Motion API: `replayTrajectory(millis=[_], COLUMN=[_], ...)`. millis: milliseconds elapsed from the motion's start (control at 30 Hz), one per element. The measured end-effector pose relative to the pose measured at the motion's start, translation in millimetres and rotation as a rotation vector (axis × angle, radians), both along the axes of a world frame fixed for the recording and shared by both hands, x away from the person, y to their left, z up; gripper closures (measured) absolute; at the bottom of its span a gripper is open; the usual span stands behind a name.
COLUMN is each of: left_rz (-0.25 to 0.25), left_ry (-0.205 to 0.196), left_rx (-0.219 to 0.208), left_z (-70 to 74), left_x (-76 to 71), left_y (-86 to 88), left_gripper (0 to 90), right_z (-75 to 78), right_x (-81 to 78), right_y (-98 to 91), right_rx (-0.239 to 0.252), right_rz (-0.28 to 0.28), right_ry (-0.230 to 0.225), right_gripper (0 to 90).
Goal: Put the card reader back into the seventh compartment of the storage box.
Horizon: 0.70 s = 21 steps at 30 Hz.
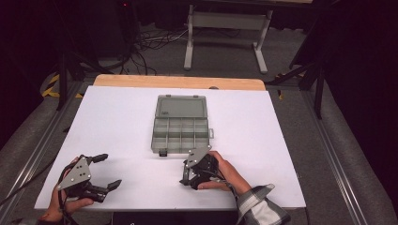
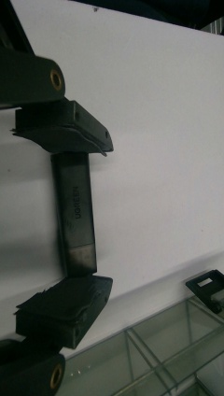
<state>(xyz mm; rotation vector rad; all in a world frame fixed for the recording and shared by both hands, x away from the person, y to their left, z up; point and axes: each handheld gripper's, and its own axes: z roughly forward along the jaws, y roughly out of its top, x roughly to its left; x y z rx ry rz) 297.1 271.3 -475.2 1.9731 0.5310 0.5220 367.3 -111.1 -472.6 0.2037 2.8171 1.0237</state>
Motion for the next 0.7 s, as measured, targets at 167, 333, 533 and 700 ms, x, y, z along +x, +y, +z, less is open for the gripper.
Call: replayTrajectory(millis=[167,333,533,700], left_rz=[-0.002,-0.001,-0.001,-0.005], left_ry=[-0.001,-0.002,0.004,0.003], left_rx=[0.005,0.010,0.007,0.012], left_z=[0.0,-0.3,-0.4,-0.5], left_x=[-0.6,-0.4,-0.2,-0.2], left_y=[0.0,0.0,0.1,-0.6], left_gripper=[5.1,5.2,5.2,5.2], right_z=[1.0,1.9,5.7,8.5], right_x=[-4.8,-9.0,-14.1,-17.4], right_y=[0.6,0.7,-1.2,-2.4], right_rx=[-0.002,-0.007,0.007,0.014], right_rz=[-0.004,-0.002,-0.004,-0.008], right_ry=[-0.032,-0.055,-0.082,-0.096], right_gripper=[30.8,30.7,30.7,30.8])
